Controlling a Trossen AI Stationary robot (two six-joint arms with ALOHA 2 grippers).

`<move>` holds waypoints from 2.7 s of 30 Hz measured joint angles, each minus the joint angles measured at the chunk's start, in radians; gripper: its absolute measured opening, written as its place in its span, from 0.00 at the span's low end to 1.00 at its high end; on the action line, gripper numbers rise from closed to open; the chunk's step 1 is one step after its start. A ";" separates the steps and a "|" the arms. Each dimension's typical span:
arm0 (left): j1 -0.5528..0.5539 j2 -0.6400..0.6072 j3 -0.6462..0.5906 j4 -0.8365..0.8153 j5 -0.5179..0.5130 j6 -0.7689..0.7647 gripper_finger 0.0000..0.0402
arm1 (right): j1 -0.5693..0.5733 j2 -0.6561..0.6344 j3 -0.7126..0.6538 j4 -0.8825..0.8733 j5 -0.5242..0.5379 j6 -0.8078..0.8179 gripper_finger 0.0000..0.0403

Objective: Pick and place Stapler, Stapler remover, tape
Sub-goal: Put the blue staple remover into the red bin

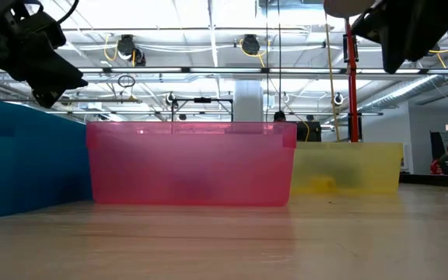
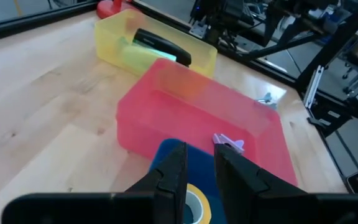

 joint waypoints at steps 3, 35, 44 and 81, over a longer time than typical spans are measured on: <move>0.000 0.000 0.000 0.000 -0.001 -0.011 0.20 | 0.003 0.024 0.000 0.004 0.001 -0.014 0.29; 0.000 0.000 0.002 0.025 0.077 0.124 0.20 | 0.003 0.037 0.000 0.141 -0.002 0.127 0.29; 0.000 -0.038 0.002 0.089 0.131 0.217 0.20 | 0.001 0.037 0.000 0.134 -0.077 0.276 0.33; -0.002 -0.196 -0.220 0.396 0.182 0.196 0.20 | 0.010 0.037 -0.345 0.433 -0.343 0.825 0.66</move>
